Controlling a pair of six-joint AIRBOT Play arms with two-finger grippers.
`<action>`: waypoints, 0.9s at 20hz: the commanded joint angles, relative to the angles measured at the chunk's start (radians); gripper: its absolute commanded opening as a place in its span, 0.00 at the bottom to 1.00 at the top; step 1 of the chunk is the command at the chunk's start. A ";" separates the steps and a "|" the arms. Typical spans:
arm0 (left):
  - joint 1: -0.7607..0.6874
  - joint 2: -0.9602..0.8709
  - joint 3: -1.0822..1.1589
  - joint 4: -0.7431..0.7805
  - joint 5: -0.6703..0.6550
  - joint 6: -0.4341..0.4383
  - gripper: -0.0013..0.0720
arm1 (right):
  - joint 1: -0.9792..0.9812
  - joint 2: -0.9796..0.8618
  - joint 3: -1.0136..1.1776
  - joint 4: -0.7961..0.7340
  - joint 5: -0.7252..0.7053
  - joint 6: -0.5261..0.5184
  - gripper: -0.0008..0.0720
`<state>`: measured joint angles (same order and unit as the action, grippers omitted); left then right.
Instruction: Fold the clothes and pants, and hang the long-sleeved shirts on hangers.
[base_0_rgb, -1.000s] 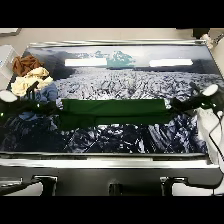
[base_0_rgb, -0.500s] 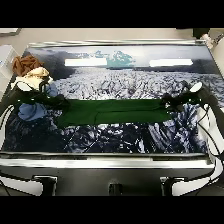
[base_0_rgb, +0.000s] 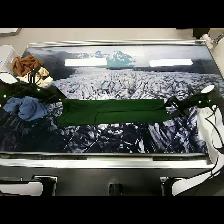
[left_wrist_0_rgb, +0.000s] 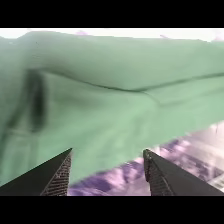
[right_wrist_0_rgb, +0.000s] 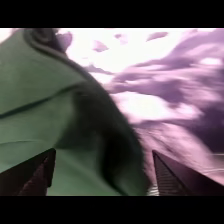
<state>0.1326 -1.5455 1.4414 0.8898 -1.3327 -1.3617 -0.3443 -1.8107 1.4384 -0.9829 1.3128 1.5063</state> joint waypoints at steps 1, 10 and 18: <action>-0.068 0.065 0.003 -0.031 -0.003 0.000 0.70 | 0.036 -0.051 0.001 0.092 -0.030 -0.032 1.00; -0.340 0.044 -0.079 -0.031 0.297 0.000 0.30 | 0.069 0.066 0.001 0.185 -0.033 -0.161 0.06; -0.653 -0.172 -0.124 -0.056 0.613 -0.237 0.06 | 0.221 0.457 0.001 0.161 0.084 -0.053 0.06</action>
<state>-0.4316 -1.6501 1.3266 0.8402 -0.8265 -1.5192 -0.1795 -1.4811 1.4384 -0.7963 1.3708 1.3964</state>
